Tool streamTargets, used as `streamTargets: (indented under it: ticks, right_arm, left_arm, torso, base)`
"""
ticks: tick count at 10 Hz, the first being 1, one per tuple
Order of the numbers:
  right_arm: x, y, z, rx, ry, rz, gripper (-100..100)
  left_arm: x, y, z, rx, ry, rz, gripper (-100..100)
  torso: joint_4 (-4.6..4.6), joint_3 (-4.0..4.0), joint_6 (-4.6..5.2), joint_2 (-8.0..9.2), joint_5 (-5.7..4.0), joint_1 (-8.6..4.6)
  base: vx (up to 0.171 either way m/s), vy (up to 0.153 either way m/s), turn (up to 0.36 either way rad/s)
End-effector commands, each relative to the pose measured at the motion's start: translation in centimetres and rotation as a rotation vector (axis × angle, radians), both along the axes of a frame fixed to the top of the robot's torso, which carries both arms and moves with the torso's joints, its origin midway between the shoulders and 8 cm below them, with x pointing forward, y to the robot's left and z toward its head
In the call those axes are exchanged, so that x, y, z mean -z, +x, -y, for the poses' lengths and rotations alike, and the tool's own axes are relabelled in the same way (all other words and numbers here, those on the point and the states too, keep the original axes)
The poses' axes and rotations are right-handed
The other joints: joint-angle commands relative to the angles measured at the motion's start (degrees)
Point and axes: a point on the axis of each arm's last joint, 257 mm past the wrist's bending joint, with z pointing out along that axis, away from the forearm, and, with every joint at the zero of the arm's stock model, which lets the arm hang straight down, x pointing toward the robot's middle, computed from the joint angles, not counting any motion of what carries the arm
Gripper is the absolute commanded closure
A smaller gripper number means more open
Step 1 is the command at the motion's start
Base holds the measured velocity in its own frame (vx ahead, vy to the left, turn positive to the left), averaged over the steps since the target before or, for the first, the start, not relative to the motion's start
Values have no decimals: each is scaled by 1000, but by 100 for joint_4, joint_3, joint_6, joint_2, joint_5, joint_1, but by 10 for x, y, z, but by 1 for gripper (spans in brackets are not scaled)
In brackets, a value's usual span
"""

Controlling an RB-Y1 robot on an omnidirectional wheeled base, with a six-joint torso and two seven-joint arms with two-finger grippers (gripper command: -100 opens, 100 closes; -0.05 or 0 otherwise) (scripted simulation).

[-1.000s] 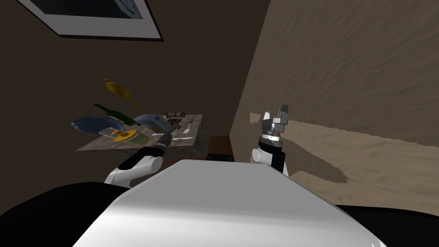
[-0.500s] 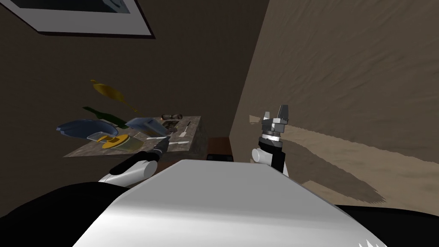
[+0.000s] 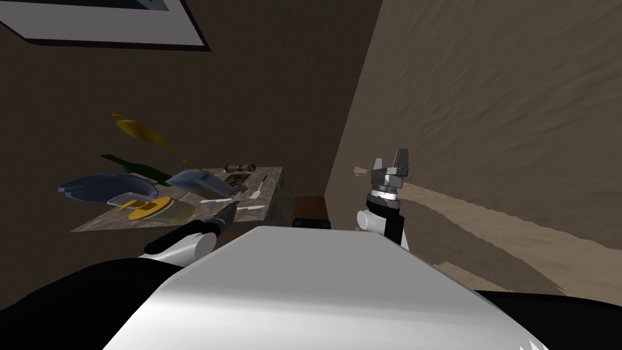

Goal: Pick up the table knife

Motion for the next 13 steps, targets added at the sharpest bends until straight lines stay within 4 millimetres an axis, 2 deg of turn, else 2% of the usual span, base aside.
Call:
streamTargets:
  ticks: [1,2,3,5,6,7,8,10,11,12,13]
  right_arm:
    - [0,0,0,0,0,0,0]
    - [0,0,0,0,0,0,0]
    - [0,0,0,0,0,0,0]
    - [0,0,0,0,0,0,0]
    - [0,0,0,0,0,0,0]
    - [0,0,0,0,0,0,0]
    - [0,0,0,0,0,0,0]
    - [0,0,0,0,0,0,0]
    - [0,0,0,0,0,0,0]
    - [0,0,0,0,0,0,0]
    - [0,0,0,0,0,0,0]
  left_arm:
    - [12,-25,-7,-25,-24,-68,-100]
    - [17,-29,-5,-29,-35,-91,-100]
    - [22,-47,-9,-46,-48,-129,-100]
    - [27,-54,-7,-51,-63,-159,-100]
    - [34,-74,-9,-69,-84,-209,-100]
    - [36,-77,-7,-71,-92,-223,-100]
    - [40,-95,-9,-86,-107,-259,-100]
    - [44,-100,-7,-90,-121,-283,-100]
    - [49,-120,-6,-105,-146,-332,-100]
    - [50,-122,-5,-106,-150,-339,-100]
    - [54,-141,-4,-120,-175,-384,-100]
  torso:
    - [0,0,0,0,0,0]
    - [-4,-10,0,-19,0,-3]
    - [-5,-11,0,-18,0,0]
    - [-3,-8,1,-12,3,11]
    - [1,5,0,12,2,7]
    - [2,5,0,9,1,2]
    - [0,2,0,3,1,3]
    - [-3,-7,1,-11,3,11]
    - [1,4,1,10,2,7]
    - [1,1,0,2,2,6]
    - [-1,0,0,1,2,9]
  base:
    - [161,-25,-27]
    - [145,-14,-8]
    - [146,16,-15]
    - [78,10,-10]
    - [75,-14,-30]
    - [98,-4,-7]
    - [147,32,-21]
    - [86,10,-9]
    - [96,2,-31]
    - [101,11,-12]
    - [115,31,-29]
